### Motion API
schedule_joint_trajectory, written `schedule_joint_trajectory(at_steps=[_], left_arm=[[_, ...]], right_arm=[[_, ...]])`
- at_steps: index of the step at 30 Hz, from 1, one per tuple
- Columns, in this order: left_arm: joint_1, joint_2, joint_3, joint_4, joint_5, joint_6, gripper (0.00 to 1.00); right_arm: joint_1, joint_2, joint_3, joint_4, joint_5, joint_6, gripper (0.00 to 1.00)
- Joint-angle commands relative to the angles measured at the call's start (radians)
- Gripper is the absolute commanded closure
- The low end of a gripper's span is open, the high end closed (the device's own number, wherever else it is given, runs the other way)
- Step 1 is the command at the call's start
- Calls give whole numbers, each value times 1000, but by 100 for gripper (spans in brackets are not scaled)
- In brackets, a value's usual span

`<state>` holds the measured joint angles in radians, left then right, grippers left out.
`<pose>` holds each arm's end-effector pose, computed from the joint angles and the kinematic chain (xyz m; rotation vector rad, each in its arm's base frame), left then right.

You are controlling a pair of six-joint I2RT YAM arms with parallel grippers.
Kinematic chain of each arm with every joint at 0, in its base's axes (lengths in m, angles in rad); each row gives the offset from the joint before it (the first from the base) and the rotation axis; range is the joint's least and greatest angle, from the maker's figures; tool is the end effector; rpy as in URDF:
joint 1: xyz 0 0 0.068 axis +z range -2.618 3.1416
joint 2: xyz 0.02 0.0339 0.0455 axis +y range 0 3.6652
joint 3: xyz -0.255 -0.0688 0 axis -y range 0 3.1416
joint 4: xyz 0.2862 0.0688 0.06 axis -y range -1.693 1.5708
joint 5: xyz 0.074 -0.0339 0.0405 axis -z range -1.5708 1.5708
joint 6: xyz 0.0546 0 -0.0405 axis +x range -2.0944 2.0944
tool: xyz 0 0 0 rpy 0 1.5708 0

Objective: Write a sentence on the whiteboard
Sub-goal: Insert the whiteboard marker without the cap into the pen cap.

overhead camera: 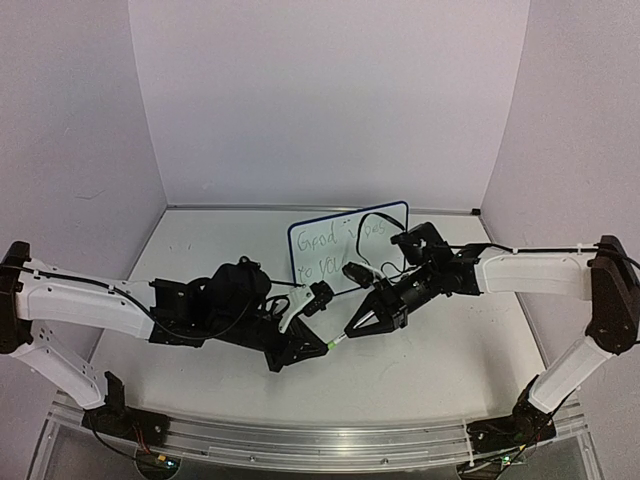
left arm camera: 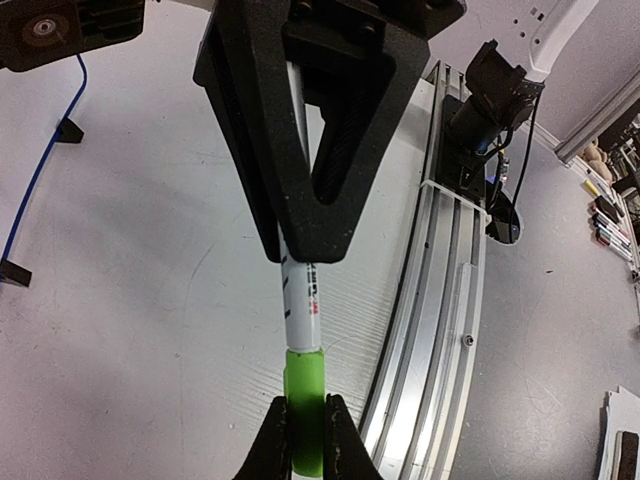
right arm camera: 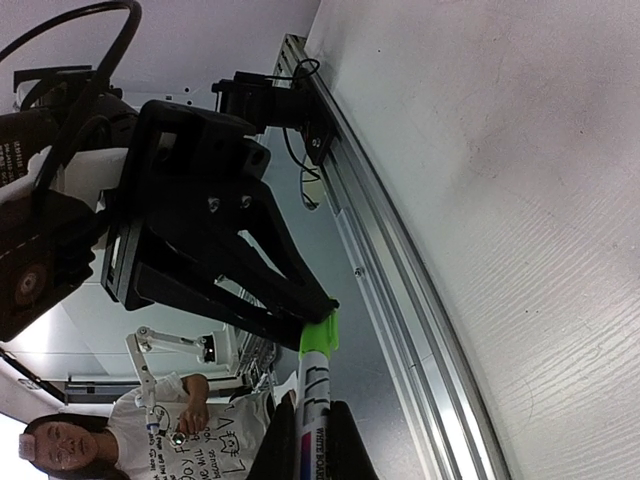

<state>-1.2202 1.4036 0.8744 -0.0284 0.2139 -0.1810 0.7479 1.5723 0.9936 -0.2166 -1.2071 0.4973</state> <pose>0.1138 -0.3449 0.2049 1.2598 1.9267 -1.0106 0.2279 0.2810 0.1955 0.9365 -2.2166 -1.8488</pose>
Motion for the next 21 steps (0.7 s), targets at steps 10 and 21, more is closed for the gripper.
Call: schedule_joint_trajectory(at_steps=[10,21], left_arm=[[4,15,103,250,47,16,100],[15,16,114,217,50,33,100]], right_arm=[[74,-46,41,101,-109,-18,100],[81,-55,39,99,-93,-23,100]])
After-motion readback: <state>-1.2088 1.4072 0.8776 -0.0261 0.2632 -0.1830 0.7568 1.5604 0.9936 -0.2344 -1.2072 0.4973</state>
